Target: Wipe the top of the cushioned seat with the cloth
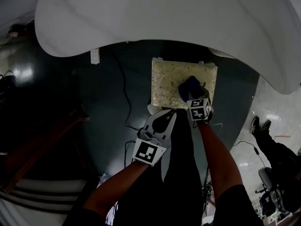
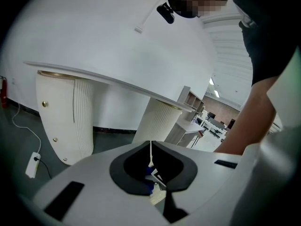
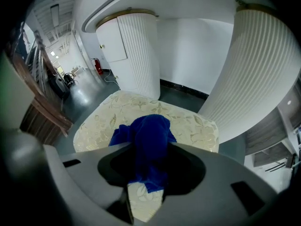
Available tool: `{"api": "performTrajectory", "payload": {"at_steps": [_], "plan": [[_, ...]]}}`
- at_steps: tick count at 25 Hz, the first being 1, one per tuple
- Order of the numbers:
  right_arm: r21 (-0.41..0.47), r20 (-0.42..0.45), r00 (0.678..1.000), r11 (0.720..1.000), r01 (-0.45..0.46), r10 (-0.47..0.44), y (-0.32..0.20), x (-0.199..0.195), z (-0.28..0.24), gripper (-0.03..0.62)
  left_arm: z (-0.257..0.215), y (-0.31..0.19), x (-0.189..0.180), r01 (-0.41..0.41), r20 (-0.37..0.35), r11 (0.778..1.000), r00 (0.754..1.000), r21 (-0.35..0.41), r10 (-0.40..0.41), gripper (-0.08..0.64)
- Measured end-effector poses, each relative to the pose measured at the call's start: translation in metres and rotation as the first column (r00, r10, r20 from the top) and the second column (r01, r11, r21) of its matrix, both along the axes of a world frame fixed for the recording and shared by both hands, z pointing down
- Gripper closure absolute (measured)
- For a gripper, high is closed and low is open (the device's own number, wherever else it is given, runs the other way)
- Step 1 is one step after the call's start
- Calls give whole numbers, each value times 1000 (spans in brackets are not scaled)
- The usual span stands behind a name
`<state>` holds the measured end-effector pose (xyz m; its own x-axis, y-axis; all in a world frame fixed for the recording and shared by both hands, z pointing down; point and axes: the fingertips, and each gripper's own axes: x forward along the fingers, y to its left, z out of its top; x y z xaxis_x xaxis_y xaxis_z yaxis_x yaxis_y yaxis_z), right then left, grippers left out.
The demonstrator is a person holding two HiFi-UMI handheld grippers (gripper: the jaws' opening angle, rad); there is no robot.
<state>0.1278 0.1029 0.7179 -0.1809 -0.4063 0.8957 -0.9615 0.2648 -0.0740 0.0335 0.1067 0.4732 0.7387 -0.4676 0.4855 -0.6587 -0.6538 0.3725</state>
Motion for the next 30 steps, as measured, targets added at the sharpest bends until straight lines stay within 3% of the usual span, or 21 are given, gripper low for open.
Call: {"api": "performTrajectory", "payload": {"at_steps": [12,16,26,30], "plan": [[10,7,999,999,-49,49,9,38,2,422,3,-1,27,-3,11,1000,1000,-15,3,538],[32,5,1000,999,-16,16,11,48,4,422,7,2,40,-28,15,1000,999,-6,28,538],[50,4,997,996,-72,72,24,85,3,422,8,12,81,-101,-9,995,995,-25,101,537],[38,-1,998,998,-56,56,28,94,6,422,14,14,89,-124,-31,990,992,-60,123,537]]}}
